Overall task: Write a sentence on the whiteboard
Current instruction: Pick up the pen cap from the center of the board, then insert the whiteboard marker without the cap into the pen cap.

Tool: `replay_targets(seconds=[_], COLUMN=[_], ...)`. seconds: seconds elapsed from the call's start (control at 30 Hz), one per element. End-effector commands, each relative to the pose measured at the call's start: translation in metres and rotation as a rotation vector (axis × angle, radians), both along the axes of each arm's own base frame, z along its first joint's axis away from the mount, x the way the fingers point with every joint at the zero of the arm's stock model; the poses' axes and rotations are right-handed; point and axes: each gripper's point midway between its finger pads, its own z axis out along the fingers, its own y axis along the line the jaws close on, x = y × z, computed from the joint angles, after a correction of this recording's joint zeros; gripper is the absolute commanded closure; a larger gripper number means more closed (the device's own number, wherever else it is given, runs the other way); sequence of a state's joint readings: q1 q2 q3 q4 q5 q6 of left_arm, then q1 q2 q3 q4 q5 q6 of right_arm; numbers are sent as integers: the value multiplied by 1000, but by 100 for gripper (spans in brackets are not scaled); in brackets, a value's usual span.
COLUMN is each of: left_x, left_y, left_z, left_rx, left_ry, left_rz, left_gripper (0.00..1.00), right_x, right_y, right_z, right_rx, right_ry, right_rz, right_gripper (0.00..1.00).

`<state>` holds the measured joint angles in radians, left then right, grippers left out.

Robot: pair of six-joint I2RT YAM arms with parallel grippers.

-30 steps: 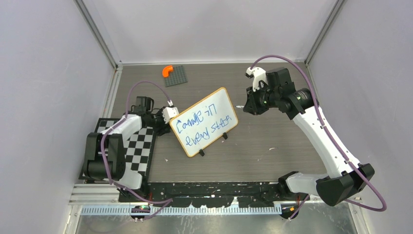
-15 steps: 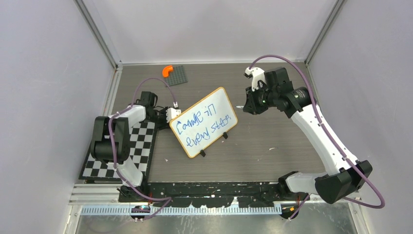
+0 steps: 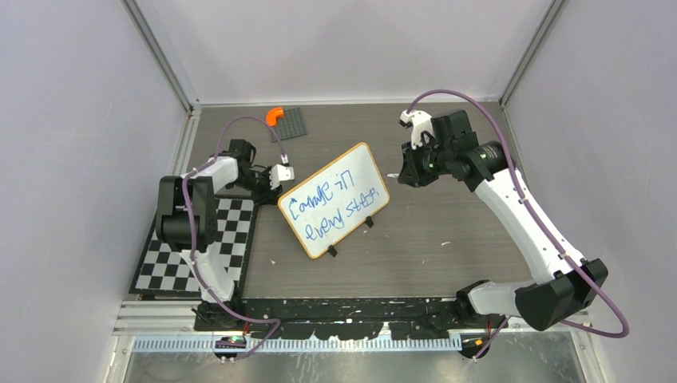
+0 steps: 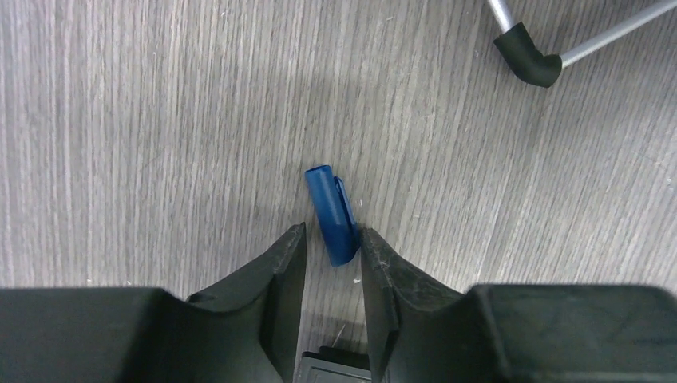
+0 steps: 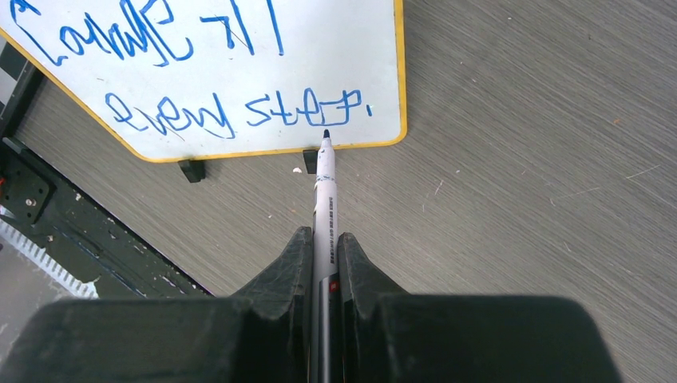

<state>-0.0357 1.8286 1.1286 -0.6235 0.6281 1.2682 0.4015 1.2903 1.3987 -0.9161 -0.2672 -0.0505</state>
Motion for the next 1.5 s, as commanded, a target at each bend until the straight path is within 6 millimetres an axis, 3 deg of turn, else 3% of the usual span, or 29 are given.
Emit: replay_targets(seconds=[0.0, 0.27, 0.4, 0.5, 0.63, 0.73, 0.83, 0.93, 1.0, 1.1, 1.2, 1.33, 1.47], left_x=[-18, -6, 1, 8, 19, 27, 24, 9, -8, -42, -80, -127, -149], left_y=[14, 16, 18, 17, 39, 47, 42, 23, 4, -36, -73, -109, -132], left_z=[-20, -19, -1, 24, 66, 110, 163, 222, 251, 278, 289, 287, 288], left_rx=[64, 68, 32, 3, -37, -75, -122, -187, -213, -243, -273, -305, -348], left_ry=[152, 158, 166, 164, 126, 65, 8, -45, -73, -86, -68, -15, 15], left_rz=[60, 151, 224, 270, 373, 435, 445, 414, 359, 236, 110, -31, -90], left_gripper=[70, 90, 100, 100, 100, 100, 100, 100, 100, 100, 100, 100, 100], right_x=[7, 7, 7, 5, 4, 4, 2, -1, -4, -11, -21, -40, -55], right_y=[-1, -2, -1, 2, 5, 9, 15, 24, 32, 44, 54, 67, 79], right_z=[16, 17, 19, 23, 30, 36, 42, 48, 55, 66, 78, 93, 102], right_rx=[11, 6, 10, 18, 32, 50, 86, 143, 196, 286, 372, 497, 612], right_ry=[-55, -63, -65, -57, -57, -59, -54, -34, -21, -3, 1, 41, 125], right_rz=[-4, -6, -1, 14, 34, 47, 70, 95, 118, 154, 209, 273, 328], right_gripper=[100, 100, 100, 100, 100, 100, 100, 100, 100, 100, 100, 100, 100])
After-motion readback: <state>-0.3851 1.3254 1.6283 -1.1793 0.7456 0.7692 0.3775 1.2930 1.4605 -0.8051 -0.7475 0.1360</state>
